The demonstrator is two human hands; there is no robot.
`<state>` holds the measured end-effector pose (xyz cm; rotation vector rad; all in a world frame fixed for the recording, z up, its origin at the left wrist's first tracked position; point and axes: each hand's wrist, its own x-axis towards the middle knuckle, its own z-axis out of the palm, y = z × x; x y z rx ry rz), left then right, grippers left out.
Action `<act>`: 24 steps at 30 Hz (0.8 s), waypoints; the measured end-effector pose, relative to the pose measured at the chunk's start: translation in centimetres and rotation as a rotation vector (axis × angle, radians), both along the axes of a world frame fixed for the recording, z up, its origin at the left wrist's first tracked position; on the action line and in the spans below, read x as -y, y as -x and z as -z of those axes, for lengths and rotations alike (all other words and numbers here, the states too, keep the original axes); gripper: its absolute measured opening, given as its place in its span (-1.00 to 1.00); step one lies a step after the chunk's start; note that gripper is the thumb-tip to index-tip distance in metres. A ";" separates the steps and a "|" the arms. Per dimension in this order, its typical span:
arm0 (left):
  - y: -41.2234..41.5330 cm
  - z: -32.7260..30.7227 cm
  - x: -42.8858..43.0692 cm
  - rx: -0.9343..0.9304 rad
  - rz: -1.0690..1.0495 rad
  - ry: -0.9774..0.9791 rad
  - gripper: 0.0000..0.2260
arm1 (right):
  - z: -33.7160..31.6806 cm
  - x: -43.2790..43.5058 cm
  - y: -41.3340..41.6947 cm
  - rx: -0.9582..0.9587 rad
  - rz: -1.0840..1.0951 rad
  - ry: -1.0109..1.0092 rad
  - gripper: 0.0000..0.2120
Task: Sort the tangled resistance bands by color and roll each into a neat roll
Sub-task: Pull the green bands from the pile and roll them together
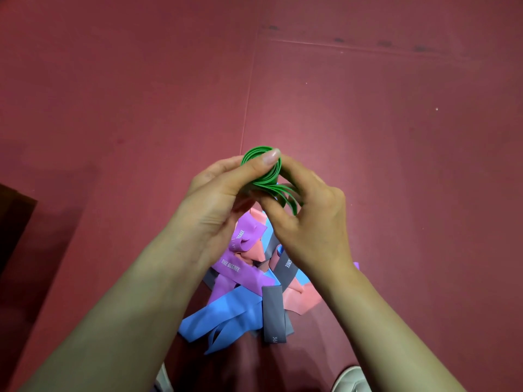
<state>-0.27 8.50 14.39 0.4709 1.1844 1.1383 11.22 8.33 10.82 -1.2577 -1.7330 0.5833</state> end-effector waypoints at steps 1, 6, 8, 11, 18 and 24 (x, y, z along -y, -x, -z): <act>0.0 0.0 -0.1 0.002 0.009 0.008 -0.47 | 0.0 0.0 0.0 0.010 0.003 -0.007 -0.63; 0.0 -0.3 -0.2 0.008 0.016 0.030 -0.43 | 0.5 0.1 -0.1 0.062 -0.070 0.012 -0.60; 0.1 -0.2 -0.2 0.003 -0.026 0.009 -0.57 | 0.6 0.0 -0.1 0.065 -0.074 0.034 -0.60; 0.1 -0.1 0.0 -0.013 -0.075 -0.021 -0.52 | 0.6 0.0 -0.2 0.070 -0.072 0.049 -0.61; 0.1 -0.7 -0.4 0.031 -0.161 -0.009 -0.24 | 0.7 -0.1 -0.2 0.127 -0.032 -0.022 -0.53; 0.0 -0.7 -0.3 0.084 -0.134 -0.019 -0.12 | 0.4 -0.1 0.0 0.017 -0.033 -0.120 -0.56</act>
